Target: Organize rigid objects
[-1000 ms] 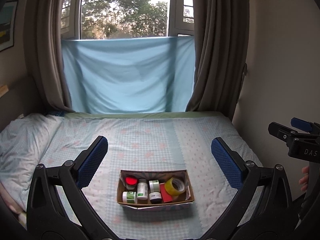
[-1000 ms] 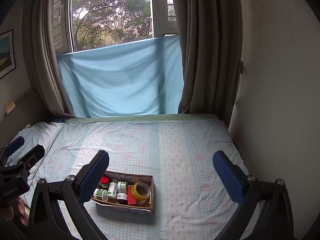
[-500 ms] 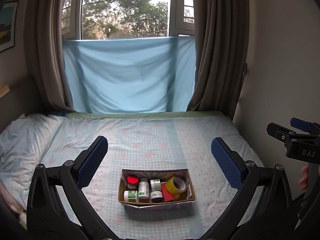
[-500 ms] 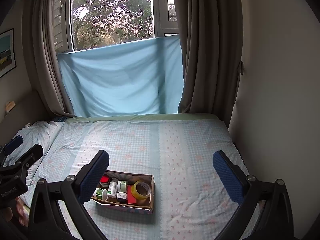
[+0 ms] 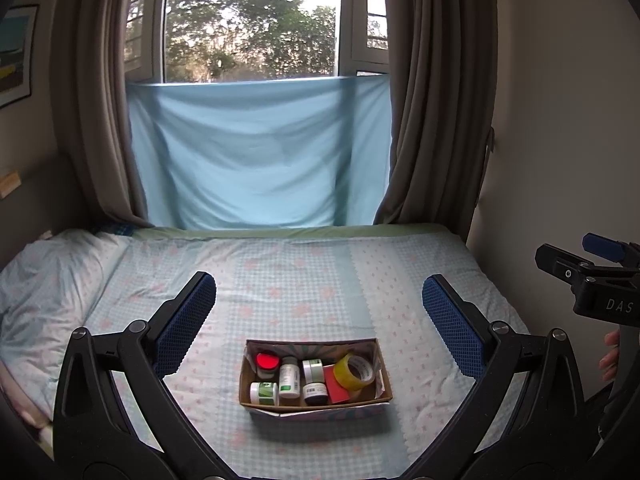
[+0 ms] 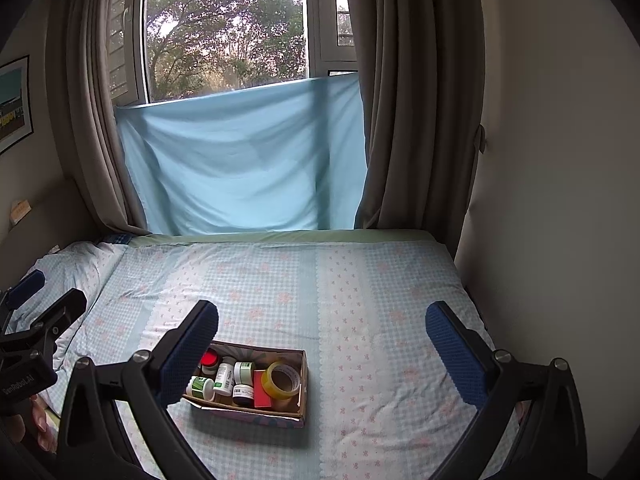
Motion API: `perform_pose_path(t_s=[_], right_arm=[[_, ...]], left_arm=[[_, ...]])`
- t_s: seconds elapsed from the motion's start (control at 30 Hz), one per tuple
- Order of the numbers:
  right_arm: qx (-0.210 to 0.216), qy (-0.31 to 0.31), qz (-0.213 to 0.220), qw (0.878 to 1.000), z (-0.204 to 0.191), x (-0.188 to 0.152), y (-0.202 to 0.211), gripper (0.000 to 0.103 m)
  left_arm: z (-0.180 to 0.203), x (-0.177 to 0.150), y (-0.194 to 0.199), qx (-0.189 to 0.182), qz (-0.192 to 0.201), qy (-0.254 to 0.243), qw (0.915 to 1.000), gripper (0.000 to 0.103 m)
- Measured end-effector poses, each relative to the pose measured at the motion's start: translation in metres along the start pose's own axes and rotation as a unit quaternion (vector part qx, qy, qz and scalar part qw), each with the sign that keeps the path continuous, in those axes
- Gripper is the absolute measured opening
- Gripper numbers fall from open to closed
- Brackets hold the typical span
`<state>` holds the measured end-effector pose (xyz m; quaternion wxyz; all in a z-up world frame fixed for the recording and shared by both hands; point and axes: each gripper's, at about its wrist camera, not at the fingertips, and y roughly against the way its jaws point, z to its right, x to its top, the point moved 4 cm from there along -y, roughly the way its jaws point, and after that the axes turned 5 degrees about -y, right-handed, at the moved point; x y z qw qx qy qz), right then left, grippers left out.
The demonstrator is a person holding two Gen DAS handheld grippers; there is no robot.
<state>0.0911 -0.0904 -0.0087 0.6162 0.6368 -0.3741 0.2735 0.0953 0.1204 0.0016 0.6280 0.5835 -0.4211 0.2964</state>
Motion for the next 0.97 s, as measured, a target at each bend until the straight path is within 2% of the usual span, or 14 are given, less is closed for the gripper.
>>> perform_pose_path(t_s=[0.33,0.6,0.87,0.97], right_arm=[[-0.001,0.0,0.003,1.0,0.0,0.0,0.002,0.103],[-0.005,0.001,0.004,1.0,0.001,0.002,0.002,0.103],[-0.01,-0.002,0.001,1.0,0.004,0.004,0.0,0.103],[-0.012,-0.003,-0.003,1.0,0.006,0.002,-0.001,0.103]], left_arm=[[0.002,0.0,0.001,-0.002,0.001,-0.003,1.0,0.103],[-0.003,-0.004,-0.002,-0.012,0.0,0.021,0.9997,0.103],[0.003,-0.009,-0.004,0.027,0.009,-0.001,0.9996,0.103],[0.007,-0.009,-0.004,0.031,0.014,-0.012,0.9994,0.103]])
